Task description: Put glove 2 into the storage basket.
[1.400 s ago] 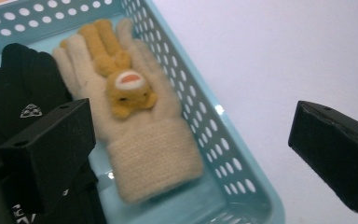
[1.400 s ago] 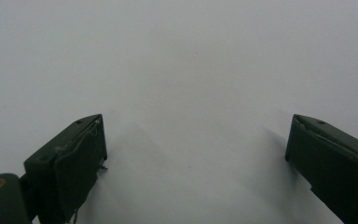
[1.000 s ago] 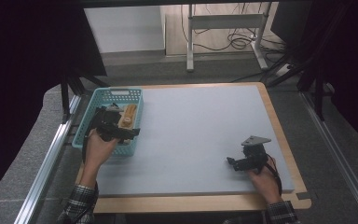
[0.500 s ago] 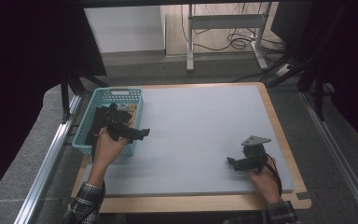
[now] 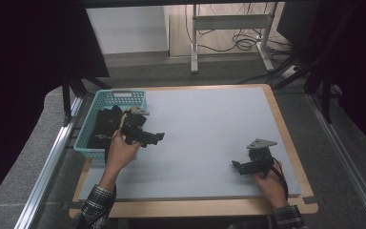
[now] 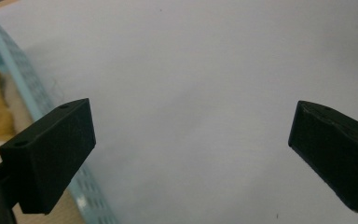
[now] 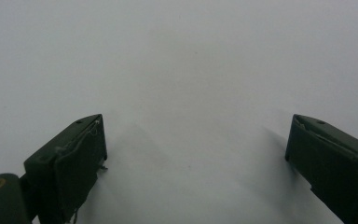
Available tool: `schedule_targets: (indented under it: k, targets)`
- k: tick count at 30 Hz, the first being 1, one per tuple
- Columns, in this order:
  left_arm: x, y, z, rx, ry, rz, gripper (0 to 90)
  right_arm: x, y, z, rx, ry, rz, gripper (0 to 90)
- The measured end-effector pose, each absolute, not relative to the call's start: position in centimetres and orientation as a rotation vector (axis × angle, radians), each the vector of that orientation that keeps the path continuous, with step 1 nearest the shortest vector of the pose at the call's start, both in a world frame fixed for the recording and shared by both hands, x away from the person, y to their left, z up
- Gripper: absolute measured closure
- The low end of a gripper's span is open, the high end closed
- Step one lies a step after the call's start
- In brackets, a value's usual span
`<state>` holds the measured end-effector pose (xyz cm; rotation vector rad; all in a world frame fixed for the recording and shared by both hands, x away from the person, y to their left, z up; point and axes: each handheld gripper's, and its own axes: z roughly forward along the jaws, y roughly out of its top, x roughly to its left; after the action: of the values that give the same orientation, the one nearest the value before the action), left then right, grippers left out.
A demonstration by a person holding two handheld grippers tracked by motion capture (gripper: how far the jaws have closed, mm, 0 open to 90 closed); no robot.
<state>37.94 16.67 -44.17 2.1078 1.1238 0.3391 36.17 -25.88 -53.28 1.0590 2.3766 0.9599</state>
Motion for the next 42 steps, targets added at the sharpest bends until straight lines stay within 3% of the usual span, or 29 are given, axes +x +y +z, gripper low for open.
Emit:
schedule_targets:
  k: [42]
  targets:
    - [35.5, 9.1, -48.8, 2.15, 0.919, 0.222, 1.2, 36.2, -25.9, -53.3, 1.059, 2.376, 0.96, 4.9]
